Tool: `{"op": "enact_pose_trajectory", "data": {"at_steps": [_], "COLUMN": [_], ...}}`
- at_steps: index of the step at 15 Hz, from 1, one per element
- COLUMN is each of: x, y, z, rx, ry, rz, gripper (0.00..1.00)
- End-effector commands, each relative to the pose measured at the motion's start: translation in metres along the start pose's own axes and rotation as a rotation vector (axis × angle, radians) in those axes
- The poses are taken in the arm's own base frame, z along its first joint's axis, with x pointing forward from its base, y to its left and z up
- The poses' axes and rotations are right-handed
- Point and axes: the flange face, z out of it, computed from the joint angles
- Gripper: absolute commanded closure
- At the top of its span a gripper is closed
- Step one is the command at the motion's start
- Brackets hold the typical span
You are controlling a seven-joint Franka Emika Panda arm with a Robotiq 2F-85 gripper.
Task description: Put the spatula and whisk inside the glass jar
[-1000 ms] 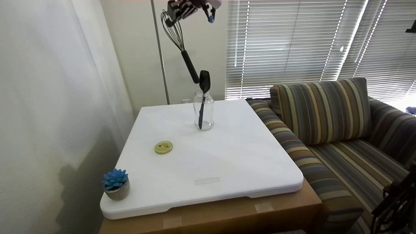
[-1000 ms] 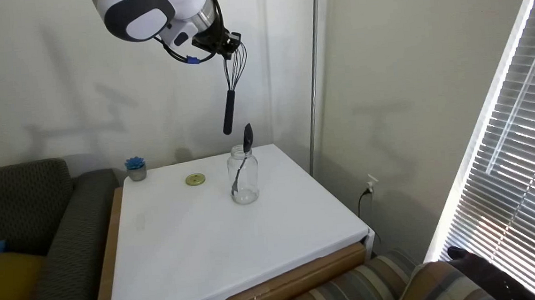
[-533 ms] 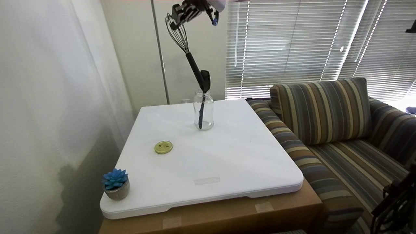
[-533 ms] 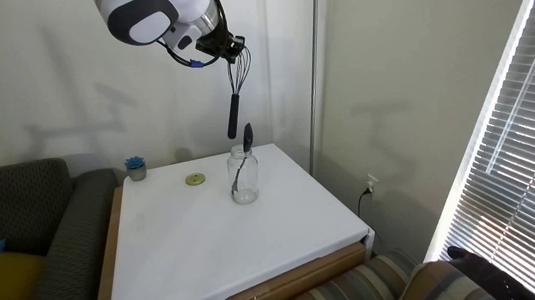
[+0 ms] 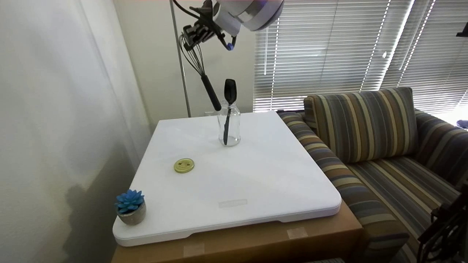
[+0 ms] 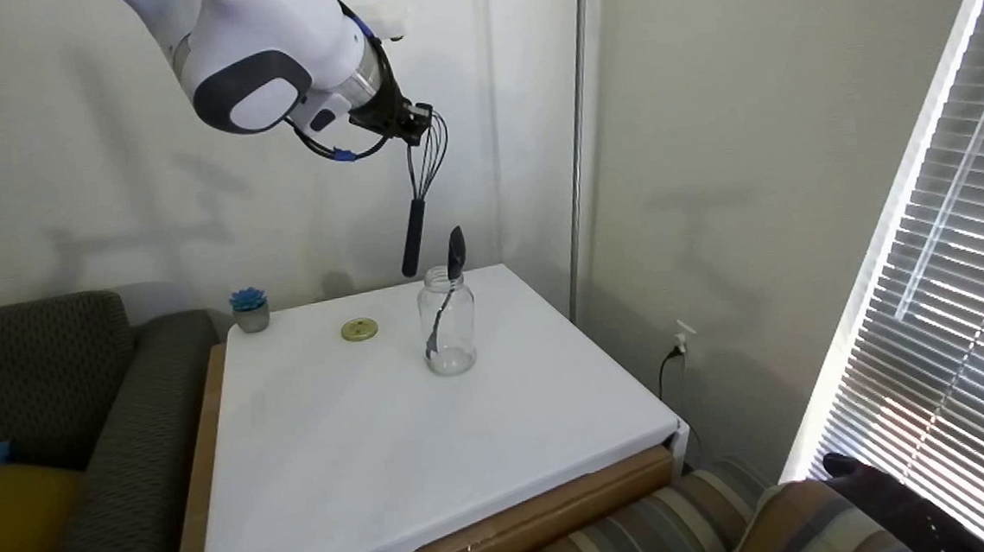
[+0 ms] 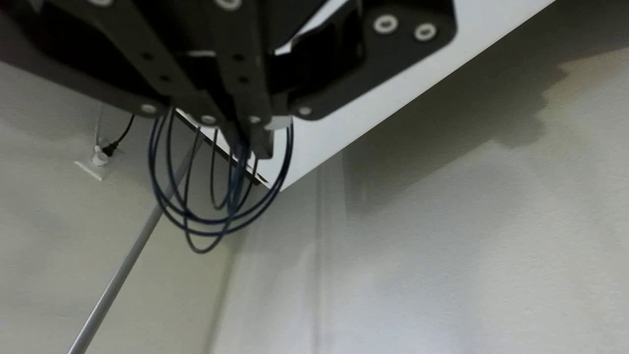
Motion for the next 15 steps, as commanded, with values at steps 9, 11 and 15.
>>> {"op": "enact_pose_trajectory", "data": {"at_steps": [9, 11, 15], "x": [-0.029, -0.036, -0.042], "y": [0.001, -0.001, -0.006], "z": [-0.005, -0.009, -0.017], "rx": [0.044, 0.058, 0.089], "ry": [-0.101, -0.121, -0.140], "rz": [0.000, -0.001, -0.014], "gripper": [0.99, 0.99, 0.99]}}
